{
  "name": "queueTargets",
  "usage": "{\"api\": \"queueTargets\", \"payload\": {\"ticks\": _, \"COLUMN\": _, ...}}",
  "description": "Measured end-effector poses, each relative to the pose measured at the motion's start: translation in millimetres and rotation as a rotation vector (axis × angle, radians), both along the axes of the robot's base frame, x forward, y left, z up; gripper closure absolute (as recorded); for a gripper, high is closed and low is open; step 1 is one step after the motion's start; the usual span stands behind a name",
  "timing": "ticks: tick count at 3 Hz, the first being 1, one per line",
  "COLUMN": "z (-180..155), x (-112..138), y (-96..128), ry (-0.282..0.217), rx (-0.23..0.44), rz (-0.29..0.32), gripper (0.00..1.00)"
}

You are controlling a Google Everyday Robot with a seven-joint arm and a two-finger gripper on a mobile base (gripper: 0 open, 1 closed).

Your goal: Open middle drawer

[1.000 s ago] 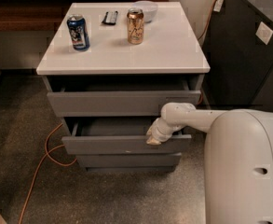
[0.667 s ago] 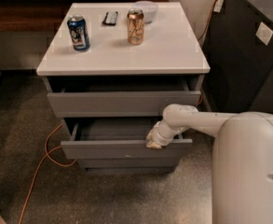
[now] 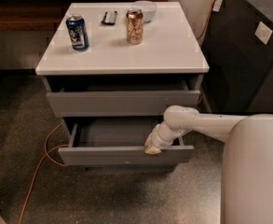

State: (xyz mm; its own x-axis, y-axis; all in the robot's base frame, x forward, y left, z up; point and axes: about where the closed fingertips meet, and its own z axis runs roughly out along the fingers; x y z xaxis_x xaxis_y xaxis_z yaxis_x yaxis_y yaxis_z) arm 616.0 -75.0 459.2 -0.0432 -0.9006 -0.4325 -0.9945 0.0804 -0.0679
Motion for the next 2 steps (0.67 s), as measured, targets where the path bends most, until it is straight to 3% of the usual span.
{"api": "queueTargets", "payload": {"ticks": 2, "z": 0.0, "x": -0.1, "y": -0.5, "ry": 0.000, "rx": 0.000, "rz": 0.000, "gripper": 1.00}}
